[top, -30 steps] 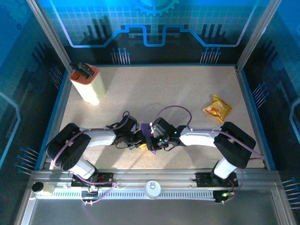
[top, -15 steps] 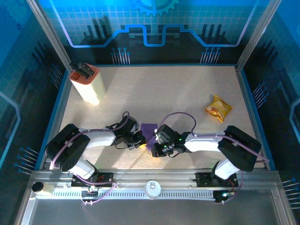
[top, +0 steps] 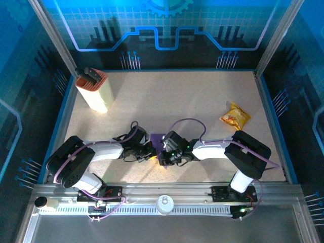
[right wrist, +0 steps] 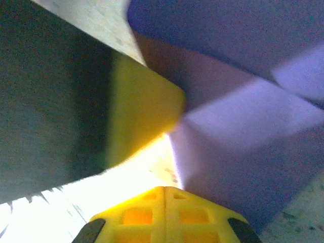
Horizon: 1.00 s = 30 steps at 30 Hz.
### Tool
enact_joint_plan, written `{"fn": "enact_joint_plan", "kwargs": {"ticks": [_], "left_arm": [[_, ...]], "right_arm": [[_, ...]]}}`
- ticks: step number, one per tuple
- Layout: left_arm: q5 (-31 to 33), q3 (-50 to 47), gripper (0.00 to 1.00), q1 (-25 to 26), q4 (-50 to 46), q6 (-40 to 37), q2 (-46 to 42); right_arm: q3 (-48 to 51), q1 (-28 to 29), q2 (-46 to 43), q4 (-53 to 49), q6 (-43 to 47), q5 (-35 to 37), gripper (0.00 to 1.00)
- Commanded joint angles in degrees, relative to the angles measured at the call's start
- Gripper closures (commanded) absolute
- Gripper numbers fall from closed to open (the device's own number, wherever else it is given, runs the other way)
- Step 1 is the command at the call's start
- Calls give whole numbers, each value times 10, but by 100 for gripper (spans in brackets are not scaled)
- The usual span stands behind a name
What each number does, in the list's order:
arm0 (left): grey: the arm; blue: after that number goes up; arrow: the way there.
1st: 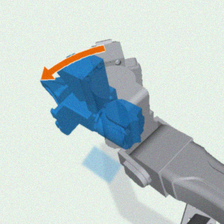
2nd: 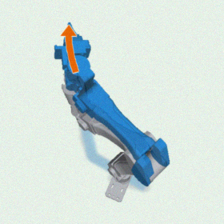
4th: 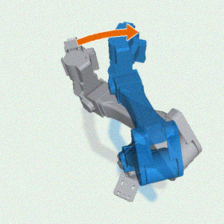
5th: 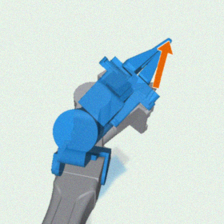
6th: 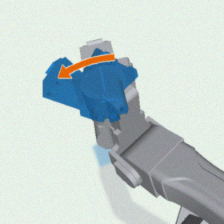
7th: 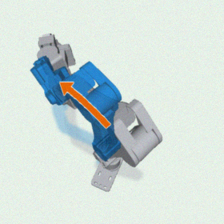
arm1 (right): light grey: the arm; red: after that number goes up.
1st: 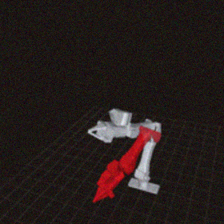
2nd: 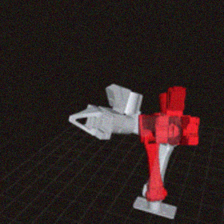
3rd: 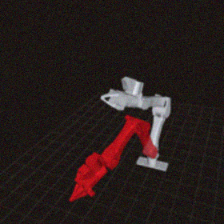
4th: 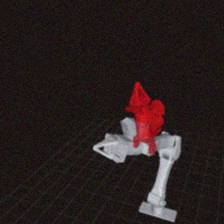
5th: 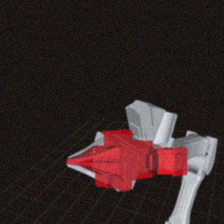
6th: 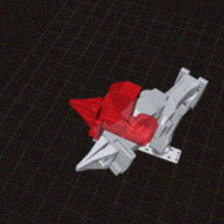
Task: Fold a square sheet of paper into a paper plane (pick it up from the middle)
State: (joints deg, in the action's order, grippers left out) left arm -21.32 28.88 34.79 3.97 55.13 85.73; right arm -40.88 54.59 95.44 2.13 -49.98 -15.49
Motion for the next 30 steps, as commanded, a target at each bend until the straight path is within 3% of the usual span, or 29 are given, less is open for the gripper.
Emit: {"fn": "enact_joint_plan", "kwargs": {"ticks": [1,9,19,30], "left_arm": [[37,-26,95,4,-25,1,-4],[52,-42,96,4,-25,8,-19],[70,-42,96,4,-32,12,-21],[77,-60,97,4,-23,21,-14]], "right_arm": [[32,0,-13,8,-2,-10,94],[74,22,-55,35,-12,-17,94],[-7,23,-37,1,13,14,94],[56,42,-36,15,11,9,94]]}}
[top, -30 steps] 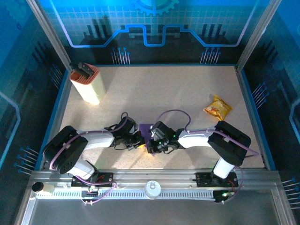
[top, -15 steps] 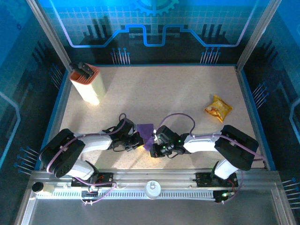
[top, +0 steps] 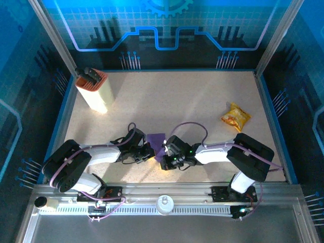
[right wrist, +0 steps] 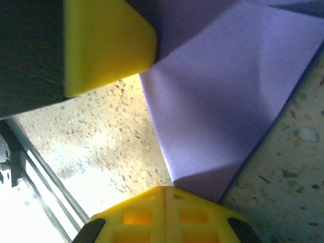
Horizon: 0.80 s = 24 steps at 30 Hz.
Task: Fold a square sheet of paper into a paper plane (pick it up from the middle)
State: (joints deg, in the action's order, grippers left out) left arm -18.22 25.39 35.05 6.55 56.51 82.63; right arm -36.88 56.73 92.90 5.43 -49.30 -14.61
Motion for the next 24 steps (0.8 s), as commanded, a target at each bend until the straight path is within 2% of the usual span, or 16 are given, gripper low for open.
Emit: {"fn": "enact_joint_plan", "kwargs": {"ticks": [1,9,24], "left_arm": [[46,-28,97,1,-46,8,17],[56,-51,98,1,-33,19,12],[56,-56,98,1,-29,28,18]], "right_arm": [[15,24,-18,-25,6,4,94],[-20,27,-66,-59,39,31,94],[15,21,-21,-9,12,15,94]]}}
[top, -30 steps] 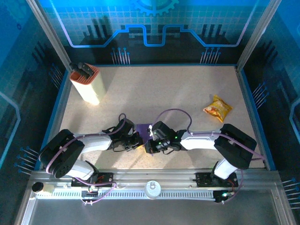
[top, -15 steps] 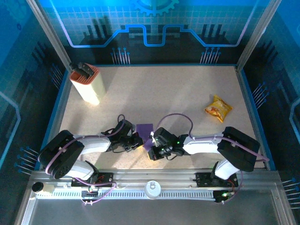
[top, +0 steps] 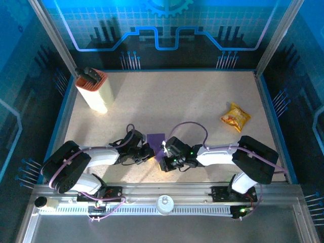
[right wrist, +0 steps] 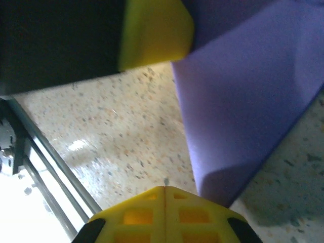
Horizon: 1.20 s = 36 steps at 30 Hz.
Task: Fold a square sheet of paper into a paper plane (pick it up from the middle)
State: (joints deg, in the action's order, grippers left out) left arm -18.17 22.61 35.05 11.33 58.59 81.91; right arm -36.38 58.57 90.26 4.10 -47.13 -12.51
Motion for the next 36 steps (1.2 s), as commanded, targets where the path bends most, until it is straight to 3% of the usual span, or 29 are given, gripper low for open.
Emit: {"fn": "enact_joint_plan", "kwargs": {"ticks": [1,14,18,21,36], "left_arm": [[55,-29,99,1,-77,7,25],[57,-16,99,1,-88,12,16],[69,25,99,2,-173,-3,21],[69,36,99,1,-186,-8,24],[42,56,98,1,-134,-23,51]], "right_arm": [[12,6,2,1,-9,-4,94],[47,-9,-110,0,-56,30,94],[67,-36,-134,23,-82,-1,94],[70,-44,-124,62,-105,-32,93],[-48,-38,38,14,-102,-37,96]]}}
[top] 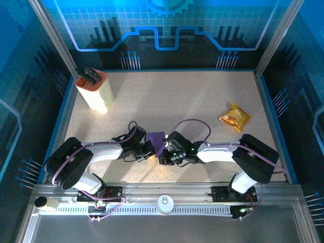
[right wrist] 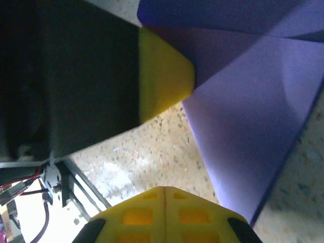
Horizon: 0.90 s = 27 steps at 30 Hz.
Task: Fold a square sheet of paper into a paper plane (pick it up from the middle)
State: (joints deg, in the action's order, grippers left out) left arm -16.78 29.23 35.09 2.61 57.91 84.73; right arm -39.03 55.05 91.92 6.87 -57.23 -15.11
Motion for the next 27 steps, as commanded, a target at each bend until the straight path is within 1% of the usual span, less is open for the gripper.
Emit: {"fn": "enact_joint_plan", "kwargs": {"ticks": [1,5,9,17,23,27], "left_arm": [[26,-13,98,1,-43,-16,21],[28,-18,98,0,-44,-19,13],[28,-21,98,1,-43,-23,10],[22,-17,98,1,-30,-22,14],[16,-18,97,1,-12,-21,11],[12,-16,97,1,-11,-24,9]], "right_arm": [[-27,-5,27,-15,3,-13,96],[-40,-16,33,-42,16,-3,96],[-24,-27,38,-48,18,5,96],[22,-14,28,-54,-6,9,96],[-30,-14,-10,-100,1,12,96],[-72,-23,-3,-104,14,3,95]]}}
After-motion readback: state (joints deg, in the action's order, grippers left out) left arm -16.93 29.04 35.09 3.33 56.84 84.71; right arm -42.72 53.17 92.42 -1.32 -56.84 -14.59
